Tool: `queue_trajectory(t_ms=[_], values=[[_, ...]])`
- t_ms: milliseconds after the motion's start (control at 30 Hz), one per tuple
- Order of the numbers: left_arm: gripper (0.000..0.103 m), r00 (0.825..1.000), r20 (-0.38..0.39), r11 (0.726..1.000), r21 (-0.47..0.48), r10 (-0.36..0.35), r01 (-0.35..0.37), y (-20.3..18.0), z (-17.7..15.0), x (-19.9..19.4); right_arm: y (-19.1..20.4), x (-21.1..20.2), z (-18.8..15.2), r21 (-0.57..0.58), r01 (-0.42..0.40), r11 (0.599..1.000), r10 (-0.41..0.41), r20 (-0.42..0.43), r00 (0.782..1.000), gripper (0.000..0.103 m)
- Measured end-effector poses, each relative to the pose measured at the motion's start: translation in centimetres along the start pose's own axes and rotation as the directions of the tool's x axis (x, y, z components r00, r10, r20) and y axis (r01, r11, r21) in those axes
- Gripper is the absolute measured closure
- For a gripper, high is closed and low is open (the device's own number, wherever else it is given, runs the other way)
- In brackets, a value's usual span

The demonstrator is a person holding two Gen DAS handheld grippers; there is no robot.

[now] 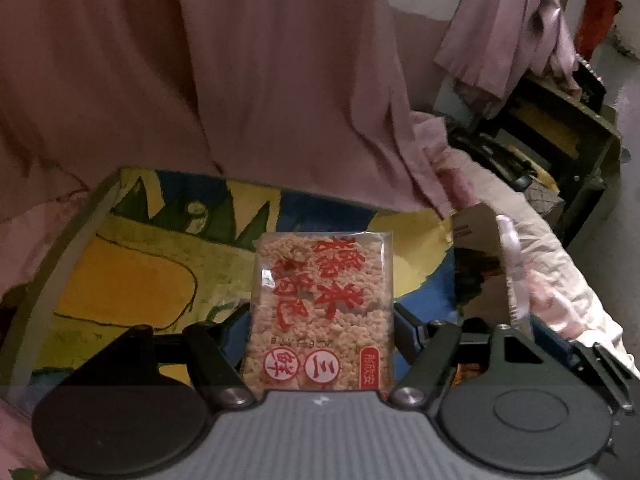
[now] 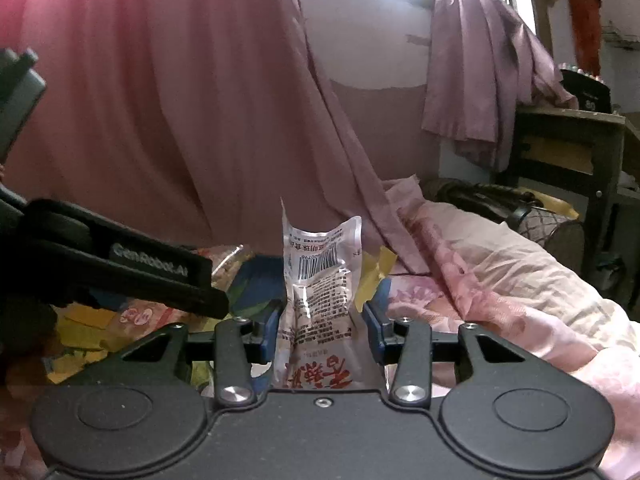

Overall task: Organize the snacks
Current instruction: 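Lift both packets into the cartoon tray and open both grippers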

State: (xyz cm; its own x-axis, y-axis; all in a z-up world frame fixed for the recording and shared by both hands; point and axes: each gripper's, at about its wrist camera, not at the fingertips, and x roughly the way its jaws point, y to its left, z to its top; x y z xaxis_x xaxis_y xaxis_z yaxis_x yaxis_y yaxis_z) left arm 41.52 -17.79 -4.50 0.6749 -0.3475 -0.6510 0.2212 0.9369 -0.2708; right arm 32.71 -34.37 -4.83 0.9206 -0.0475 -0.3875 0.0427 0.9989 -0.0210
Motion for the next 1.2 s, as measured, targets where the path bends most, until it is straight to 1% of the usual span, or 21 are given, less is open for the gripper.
queue_trajectory(t_ms=[233, 367, 467, 767, 900, 1033, 1200], values=[[0.028, 0.999, -0.034, 1.000, -0.019, 0.010, -0.011, 0.4, -0.3, 1.1, 0.1, 0.5, -0.1, -0.021, 0.009, 1.000, -0.009, -0.010, 1.000, 0.054], [0.028, 0.999, -0.043, 1.000, -0.020, 0.009, -0.010, 0.3, -0.3, 1.3, 0.4, 0.3, -0.2, -0.024, 0.008, 1.000, -0.009, -0.012, 1.000, 0.051], [0.028, 0.999, -0.048, 1.000, -0.024, 0.008, -0.009, 0.4, -0.2, 1.3, 0.4, 0.4, -0.3, -0.025, 0.005, 1.000, -0.006, -0.013, 1.000, 0.045], [0.027, 0.998, -0.060, 0.999, -0.036, 0.006, -0.008, 0.8, -0.1, 1.1, 0.7, 0.7, -0.6, -0.035, -0.008, 0.999, 0.007, -0.024, 1.000, 0.040], [0.026, 0.998, -0.058, 0.999, -0.053, 0.008, -0.012, 1.1, -0.1, 0.8, 0.7, 0.8, -0.7, -0.030, -0.013, 0.999, 0.012, -0.024, 1.000, 0.035], [0.023, 0.999, -0.045, 0.998, -0.064, 0.001, -0.004, 1.3, 0.3, 0.4, 0.5, 0.8, -0.7, -0.025, -0.006, 1.000, 0.006, -0.019, 1.000, 0.027], [0.018, 1.000, -0.029, 0.998, -0.068, -0.003, 0.001, 1.2, 0.6, -0.3, 0.3, 0.6, -0.6, -0.011, -0.004, 1.000, 0.004, -0.010, 1.000, 0.020]])
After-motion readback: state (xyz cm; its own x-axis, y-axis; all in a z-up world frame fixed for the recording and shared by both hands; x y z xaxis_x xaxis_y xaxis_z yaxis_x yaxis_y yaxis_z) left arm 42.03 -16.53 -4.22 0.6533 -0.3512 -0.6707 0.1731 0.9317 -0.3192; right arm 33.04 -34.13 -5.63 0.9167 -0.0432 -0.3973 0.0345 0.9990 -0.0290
